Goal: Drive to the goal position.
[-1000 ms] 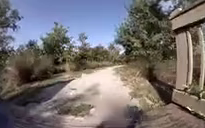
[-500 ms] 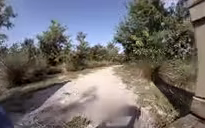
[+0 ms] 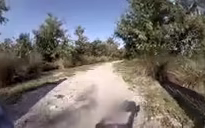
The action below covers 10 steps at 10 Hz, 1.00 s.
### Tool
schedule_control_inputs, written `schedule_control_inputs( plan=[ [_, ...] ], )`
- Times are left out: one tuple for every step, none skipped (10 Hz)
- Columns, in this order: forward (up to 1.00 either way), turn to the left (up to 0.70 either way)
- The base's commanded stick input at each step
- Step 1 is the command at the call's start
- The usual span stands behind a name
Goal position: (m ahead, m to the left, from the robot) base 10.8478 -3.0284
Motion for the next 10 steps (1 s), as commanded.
schedule_control_inputs(
  plan=[
    [0.85, 0.0],
    [0.85, 0.0],
    [0.85, 0.0],
    [0.85, 0.0],
    [0.85, 0.0],
    [0.85, 0.0],
    [0.85, 0.0],
    [0.85, 0.0],
    [0.85, 0.0],
    [0.85, 0.0]
  ],
)
